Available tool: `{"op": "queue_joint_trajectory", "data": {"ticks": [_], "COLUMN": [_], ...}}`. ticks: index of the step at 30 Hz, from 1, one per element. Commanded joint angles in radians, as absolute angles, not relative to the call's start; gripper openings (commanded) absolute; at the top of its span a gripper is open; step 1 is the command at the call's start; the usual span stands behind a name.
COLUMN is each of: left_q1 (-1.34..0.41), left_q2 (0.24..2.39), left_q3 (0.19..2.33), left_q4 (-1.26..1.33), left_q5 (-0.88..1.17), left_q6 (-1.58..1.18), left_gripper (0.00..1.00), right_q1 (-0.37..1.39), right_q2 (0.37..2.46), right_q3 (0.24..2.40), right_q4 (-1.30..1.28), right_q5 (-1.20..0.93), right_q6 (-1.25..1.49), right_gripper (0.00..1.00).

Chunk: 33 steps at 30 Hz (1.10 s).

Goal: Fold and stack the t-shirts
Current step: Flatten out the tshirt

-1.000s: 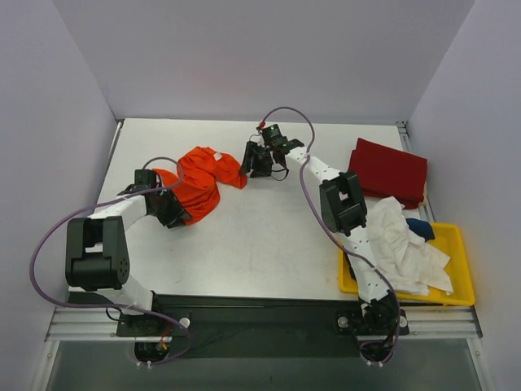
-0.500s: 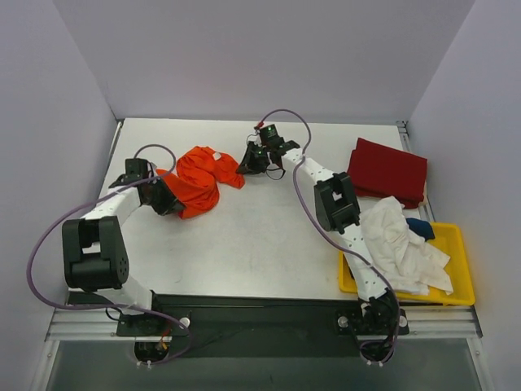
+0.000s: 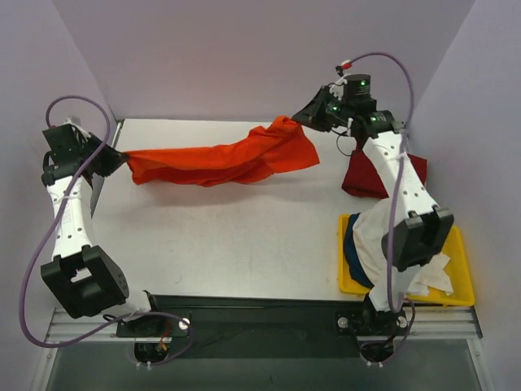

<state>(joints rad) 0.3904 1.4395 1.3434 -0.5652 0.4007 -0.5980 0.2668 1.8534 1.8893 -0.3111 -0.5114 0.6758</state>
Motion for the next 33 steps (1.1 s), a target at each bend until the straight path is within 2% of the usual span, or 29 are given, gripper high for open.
{"op": "queue_joint_trajectory", "data": {"ticks": [1,6,11,13,14,15,17,18,26,33], "left_q1": [0.405,0.4,0.328,0.266,0.25,0.238,0.212,0.207,0.202,0.201], "left_q2": [1.414,1.445,1.586,1.656,1.731,1.764,1.816,1.819,1.66,1.563], "left_q3": [1.492,1.505,1.48,1.537,1.555,1.584,1.589,1.577,1.298,1.129], "left_q4": [-0.621,-0.55,-0.397,-0.402,-0.414,-0.425,-0.463,-0.469,-0.488,-0.479], "left_q5": [0.371,0.409,0.457,0.462,0.474,0.48,0.483,0.48,0.449,0.463], "left_q6": [-0.552,-0.589,-0.629,-0.608,-0.595,-0.594,-0.58,-0.572,-0.502,-0.506], "left_gripper": [0.0,0.0,0.01,0.13,0.29,0.36,0.52,0.55,0.59,0.59], "right_q1": [0.291,0.284,0.279,0.267,0.264,0.261,0.259,0.259,0.284,0.261], "right_q2": [1.68,1.605,1.741,1.843,1.877,1.905,1.947,1.945,1.777,1.718], "right_q3": [1.818,1.717,1.758,1.802,1.813,1.821,1.806,1.783,1.372,1.252], "right_q4": [-0.451,-0.469,-0.468,-0.468,-0.469,-0.471,-0.471,-0.471,-0.468,-0.463], "right_q5": [-0.479,-0.413,-0.393,-0.4,-0.403,-0.413,-0.417,-0.419,-0.345,-0.224], "right_q6": [0.632,0.649,0.618,0.623,0.629,0.649,0.655,0.655,0.56,0.535], "right_gripper": [0.0,0.0,0.0,0.03,0.1,0.23,0.32,0.37,0.37,0.37]}}
